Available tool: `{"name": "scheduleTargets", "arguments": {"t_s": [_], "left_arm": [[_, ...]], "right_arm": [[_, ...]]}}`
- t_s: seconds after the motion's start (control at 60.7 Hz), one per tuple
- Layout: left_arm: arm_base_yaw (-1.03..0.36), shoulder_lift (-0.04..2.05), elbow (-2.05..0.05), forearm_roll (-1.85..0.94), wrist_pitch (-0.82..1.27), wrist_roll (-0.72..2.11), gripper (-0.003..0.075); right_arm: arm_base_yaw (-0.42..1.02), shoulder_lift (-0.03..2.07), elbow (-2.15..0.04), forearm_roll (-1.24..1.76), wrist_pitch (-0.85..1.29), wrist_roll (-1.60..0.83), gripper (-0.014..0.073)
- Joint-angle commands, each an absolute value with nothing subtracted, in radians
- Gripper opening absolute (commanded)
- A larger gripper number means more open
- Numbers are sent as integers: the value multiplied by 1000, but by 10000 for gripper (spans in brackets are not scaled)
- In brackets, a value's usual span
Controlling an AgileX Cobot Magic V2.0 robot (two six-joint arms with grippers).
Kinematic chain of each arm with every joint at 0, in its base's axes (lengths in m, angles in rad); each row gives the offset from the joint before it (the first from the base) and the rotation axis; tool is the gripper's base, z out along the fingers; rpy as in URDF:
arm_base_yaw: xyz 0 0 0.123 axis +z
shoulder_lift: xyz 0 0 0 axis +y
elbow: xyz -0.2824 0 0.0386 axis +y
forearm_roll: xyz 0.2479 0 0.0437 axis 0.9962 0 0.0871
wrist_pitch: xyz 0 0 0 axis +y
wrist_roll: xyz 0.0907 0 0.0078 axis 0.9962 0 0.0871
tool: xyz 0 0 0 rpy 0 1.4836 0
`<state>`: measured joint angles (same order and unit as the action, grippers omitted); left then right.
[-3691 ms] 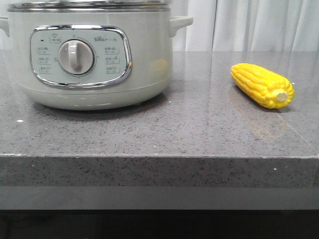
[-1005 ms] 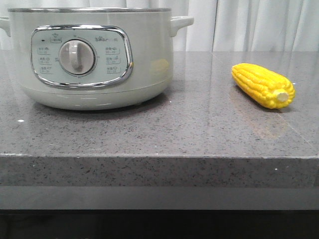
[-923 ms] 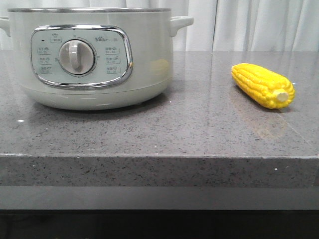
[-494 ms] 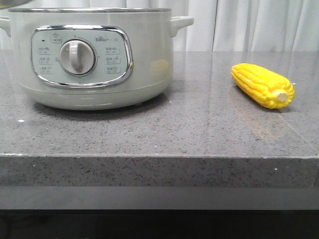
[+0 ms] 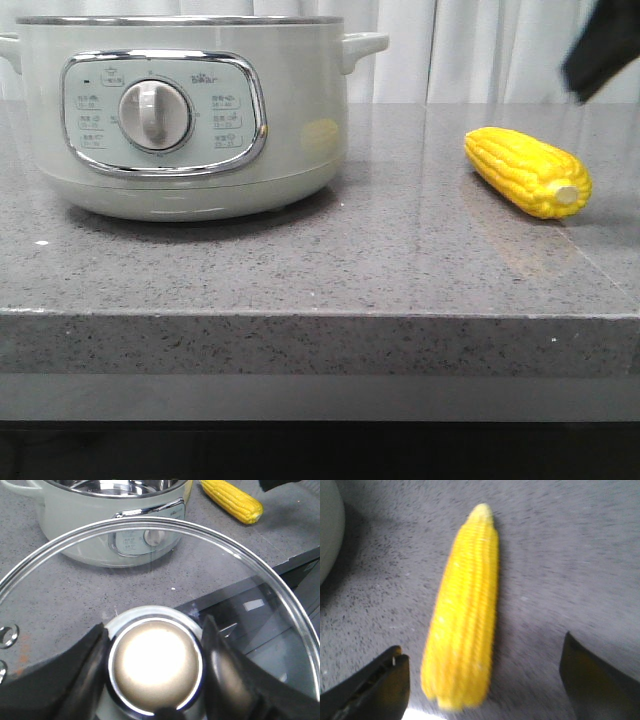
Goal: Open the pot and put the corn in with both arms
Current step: 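Lower the right gripper onto the yellow corn cob and grasp it, then lift the corn with the right gripper and carry it over the pot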
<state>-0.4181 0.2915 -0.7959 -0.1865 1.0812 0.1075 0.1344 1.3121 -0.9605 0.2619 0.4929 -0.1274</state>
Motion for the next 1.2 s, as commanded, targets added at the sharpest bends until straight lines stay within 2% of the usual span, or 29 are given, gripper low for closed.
{"name": "scheduleTargets", "arguments": {"t_s": [0.0,0.28,0.379,0.577,0.758,1.022,1.186], "left_arm": [[-426,300,-829,-216,949,98,210],[-426,300,-829,-213,949,98,210],[-426,300,-829,-213,949,98,210],[-426,300,-829,-213,949,98,210],[-426,300,-829,-213,949,98,210],[-426,300,-829,-213,949,98,210],[-426,300,-829,-213,949,98,210]], "right_arm": [[149,1413,-1069,294,474,-136,624],[157,1577,-1193,314,513,-136,614],[157,1581,-1195,315,515,-136,531],[157,1581,-1202,315,520,-136,311],[157,1565,-1261,315,564,-136,209],[178,1529,-1506,316,619,-144,202],[323,1571,-1671,321,621,-190,202]]}}
